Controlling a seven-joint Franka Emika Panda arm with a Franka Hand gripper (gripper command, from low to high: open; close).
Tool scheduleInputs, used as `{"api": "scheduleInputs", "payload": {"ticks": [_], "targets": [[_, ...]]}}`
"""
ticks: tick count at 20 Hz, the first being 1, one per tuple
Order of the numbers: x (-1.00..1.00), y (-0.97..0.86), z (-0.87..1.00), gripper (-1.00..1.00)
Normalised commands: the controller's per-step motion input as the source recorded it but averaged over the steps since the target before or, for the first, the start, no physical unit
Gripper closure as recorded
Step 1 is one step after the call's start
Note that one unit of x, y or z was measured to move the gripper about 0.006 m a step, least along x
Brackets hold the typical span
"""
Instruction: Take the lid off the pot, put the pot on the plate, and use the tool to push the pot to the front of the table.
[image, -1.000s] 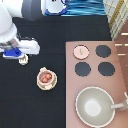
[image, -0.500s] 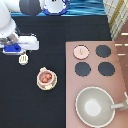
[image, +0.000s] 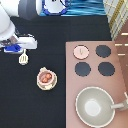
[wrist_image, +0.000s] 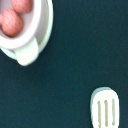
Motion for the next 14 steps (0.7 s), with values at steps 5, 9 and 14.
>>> {"api": "scheduleInputs", "payload": {"ticks": [5,9,14], "targets": [[-0.96,-0.40,-0.59,-1.00],[-0.99,-0.34,-0.68,-1.00],[-0.99,-0.26,-0.76,-1.00]]}}
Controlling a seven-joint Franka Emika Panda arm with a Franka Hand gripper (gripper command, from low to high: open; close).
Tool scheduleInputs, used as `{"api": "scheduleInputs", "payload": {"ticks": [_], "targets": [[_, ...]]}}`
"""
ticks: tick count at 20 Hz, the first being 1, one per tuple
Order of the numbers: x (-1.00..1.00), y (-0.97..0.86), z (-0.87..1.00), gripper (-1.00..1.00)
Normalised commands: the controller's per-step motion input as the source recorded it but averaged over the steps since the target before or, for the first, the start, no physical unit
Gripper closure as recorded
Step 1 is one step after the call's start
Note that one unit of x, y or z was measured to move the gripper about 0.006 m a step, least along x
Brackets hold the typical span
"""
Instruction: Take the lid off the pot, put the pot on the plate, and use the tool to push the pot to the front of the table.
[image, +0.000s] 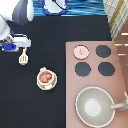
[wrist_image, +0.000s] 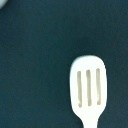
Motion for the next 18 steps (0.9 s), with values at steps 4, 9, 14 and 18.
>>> {"api": "scheduleInputs", "payload": {"ticks": [4,9,14,18], "targets": [[-0.79,-0.03,-0.73,-1.00],[-0.66,0.02,-0.71,-1.00],[-0.55,0.01,-0.62,-1.00],[-0.38,-0.09,-0.44,-1.00]]}}
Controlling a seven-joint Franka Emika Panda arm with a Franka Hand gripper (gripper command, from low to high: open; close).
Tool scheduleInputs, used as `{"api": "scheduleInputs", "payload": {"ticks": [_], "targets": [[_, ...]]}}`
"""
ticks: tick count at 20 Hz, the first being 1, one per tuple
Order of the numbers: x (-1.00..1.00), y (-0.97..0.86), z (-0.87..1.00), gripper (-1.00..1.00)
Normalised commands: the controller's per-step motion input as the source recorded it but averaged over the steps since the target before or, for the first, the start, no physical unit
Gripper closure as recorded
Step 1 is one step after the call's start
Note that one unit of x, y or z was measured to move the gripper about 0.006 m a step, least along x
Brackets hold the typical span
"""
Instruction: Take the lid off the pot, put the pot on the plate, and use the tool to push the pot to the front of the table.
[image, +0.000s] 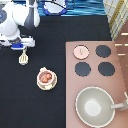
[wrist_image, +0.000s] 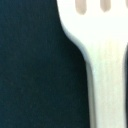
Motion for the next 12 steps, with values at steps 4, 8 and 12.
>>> {"api": "scheduleInputs", "payload": {"ticks": [4,8,12], "targets": [[-0.30,-0.11,-0.20,-1.00],[-0.31,-0.15,-0.15,-1.00],[-0.36,-0.18,-0.10,1.00]]}}
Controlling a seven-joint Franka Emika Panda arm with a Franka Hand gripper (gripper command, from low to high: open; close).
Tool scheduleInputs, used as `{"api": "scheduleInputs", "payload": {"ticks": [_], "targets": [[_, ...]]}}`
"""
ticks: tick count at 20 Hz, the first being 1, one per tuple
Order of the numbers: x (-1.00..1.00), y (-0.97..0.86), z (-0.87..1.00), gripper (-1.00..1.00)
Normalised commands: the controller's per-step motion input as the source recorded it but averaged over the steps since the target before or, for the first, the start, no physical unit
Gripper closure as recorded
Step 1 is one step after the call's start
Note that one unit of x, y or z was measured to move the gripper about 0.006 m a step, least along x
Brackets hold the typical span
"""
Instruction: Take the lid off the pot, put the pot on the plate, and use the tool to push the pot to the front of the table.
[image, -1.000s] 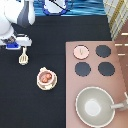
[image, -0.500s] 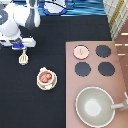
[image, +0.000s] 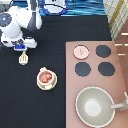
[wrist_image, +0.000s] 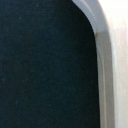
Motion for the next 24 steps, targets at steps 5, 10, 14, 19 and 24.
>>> {"api": "scheduleInputs", "payload": {"ticks": [5,10,14,19,24], "targets": [[-0.35,-0.18,-0.12,1.00],[-0.32,-0.21,-0.11,1.00],[-0.25,-0.17,-0.01,1.00],[-0.11,-0.04,0.42,1.00],[-0.08,0.00,1.00,-1.00]]}}
